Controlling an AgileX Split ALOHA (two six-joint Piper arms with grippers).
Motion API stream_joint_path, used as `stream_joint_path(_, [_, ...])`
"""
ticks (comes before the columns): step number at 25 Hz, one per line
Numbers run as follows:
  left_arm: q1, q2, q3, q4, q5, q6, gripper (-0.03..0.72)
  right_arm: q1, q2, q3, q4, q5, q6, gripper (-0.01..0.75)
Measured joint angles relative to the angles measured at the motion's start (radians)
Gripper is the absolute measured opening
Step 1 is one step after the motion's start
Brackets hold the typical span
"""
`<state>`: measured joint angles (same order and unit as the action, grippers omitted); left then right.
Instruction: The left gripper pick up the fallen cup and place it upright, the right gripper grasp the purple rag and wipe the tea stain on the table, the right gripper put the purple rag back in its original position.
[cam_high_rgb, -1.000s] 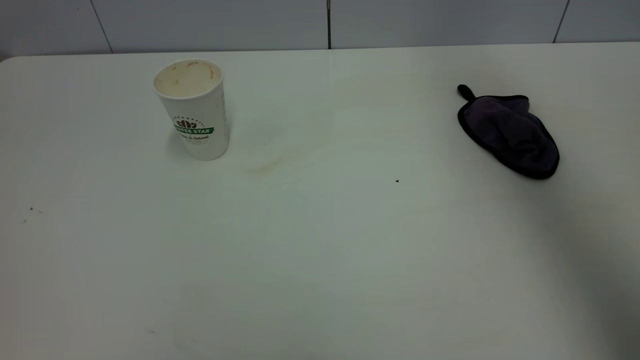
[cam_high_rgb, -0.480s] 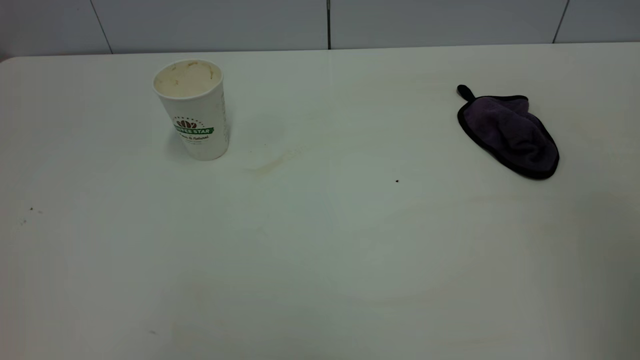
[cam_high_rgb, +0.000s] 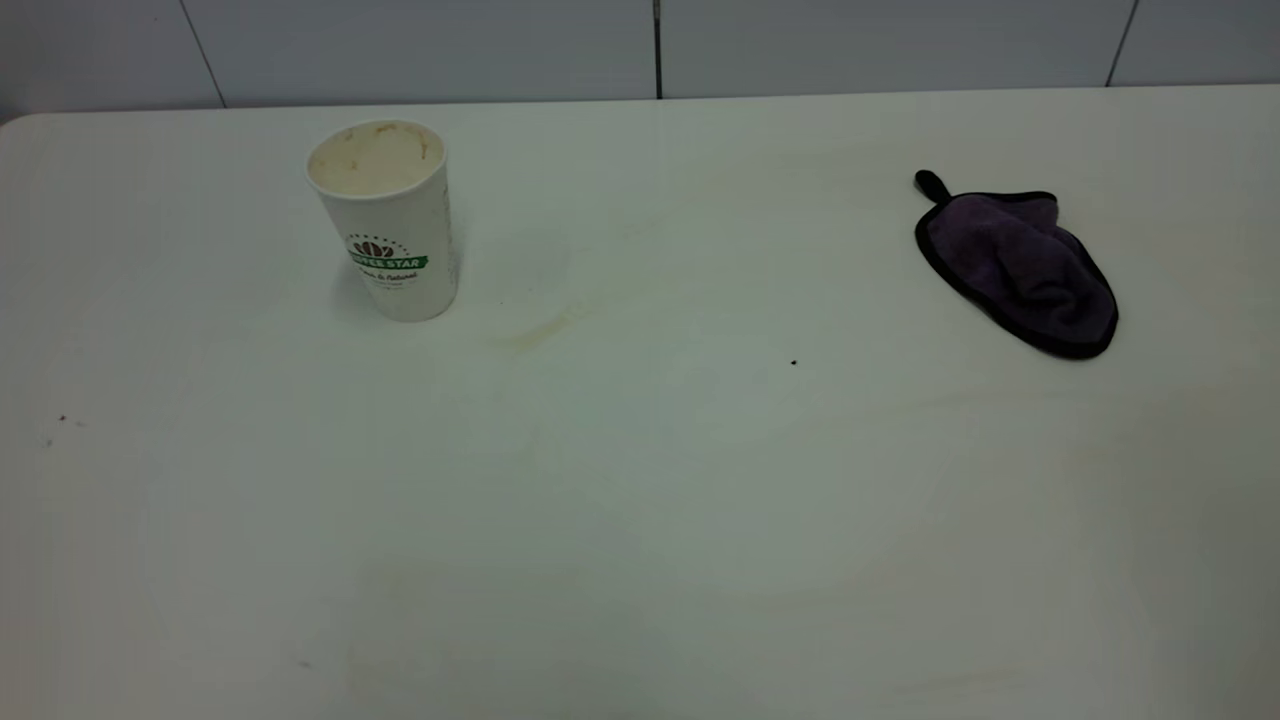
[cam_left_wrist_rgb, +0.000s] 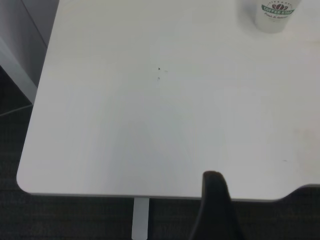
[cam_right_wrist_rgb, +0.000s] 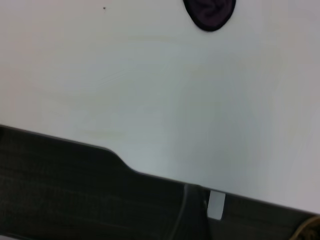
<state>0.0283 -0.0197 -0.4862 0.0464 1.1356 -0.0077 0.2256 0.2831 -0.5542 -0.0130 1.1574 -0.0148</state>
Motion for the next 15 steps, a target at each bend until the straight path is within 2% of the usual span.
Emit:
stream_joint_path(10, [0.000,0.000,0.000,0.000,0.000,0.000,0.564,0.000,-0.035,0.076,0.038,-0.037,-0.069,0.648])
stream_joint_path(15, [0.000,0.000,0.000,0.000,0.000,0.002,0.564,0.000,-0.035,0.076,0.039,-0.038,-0.069,0.572])
